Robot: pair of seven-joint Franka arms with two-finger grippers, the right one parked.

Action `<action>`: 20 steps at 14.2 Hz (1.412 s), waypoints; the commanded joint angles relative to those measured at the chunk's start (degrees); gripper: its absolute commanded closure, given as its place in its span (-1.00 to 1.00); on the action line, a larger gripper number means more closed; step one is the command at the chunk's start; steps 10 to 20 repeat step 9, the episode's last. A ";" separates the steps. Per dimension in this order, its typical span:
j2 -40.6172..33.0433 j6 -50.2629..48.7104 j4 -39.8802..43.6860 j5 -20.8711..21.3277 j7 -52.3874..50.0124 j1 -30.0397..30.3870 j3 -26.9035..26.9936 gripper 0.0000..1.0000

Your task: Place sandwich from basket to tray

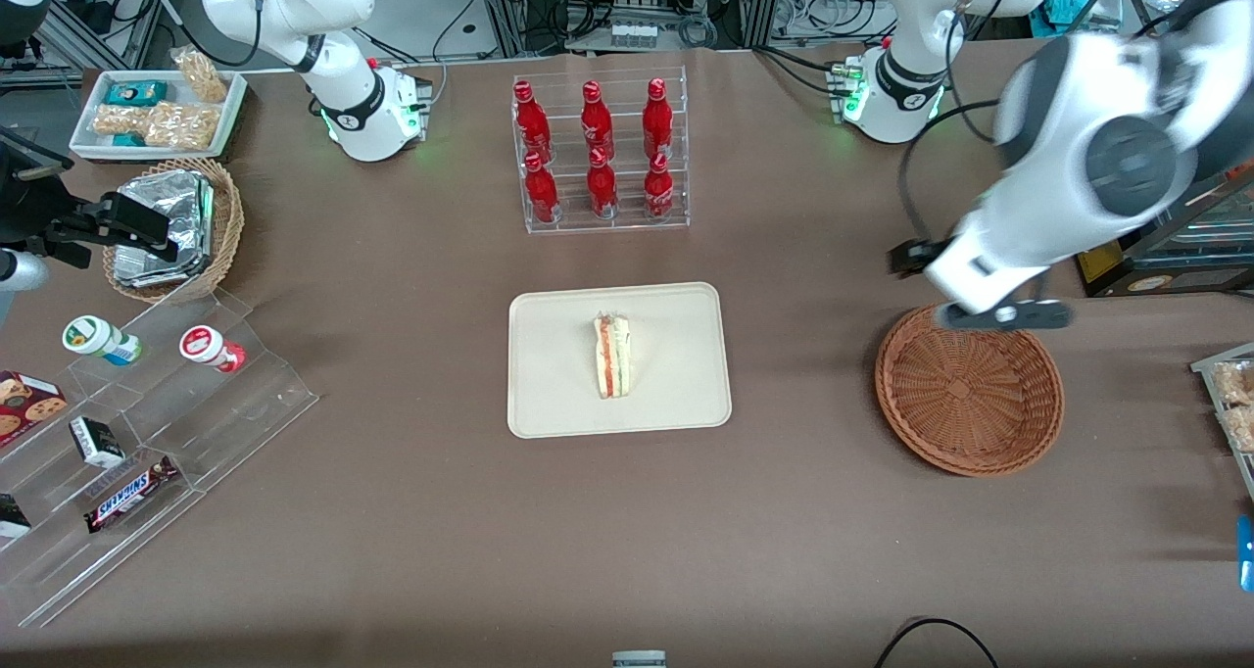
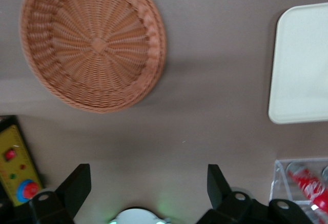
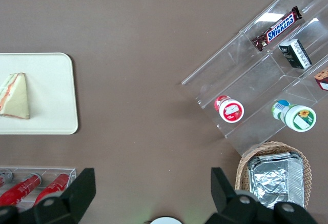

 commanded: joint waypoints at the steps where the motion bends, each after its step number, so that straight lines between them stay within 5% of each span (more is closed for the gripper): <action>1: -2.26 -3.40 3.40 0.22 6.35 10.45 -7.01 -1.00; 5: -4.80 -4.03 7.37 0.57 6.62 16.20 -8.71 -1.00; 8: -4.81 -3.33 8.16 4.35 6.45 16.38 -8.53 -1.00; 20: -4.89 -2.71 8.08 4.09 6.27 16.38 -8.53 -1.00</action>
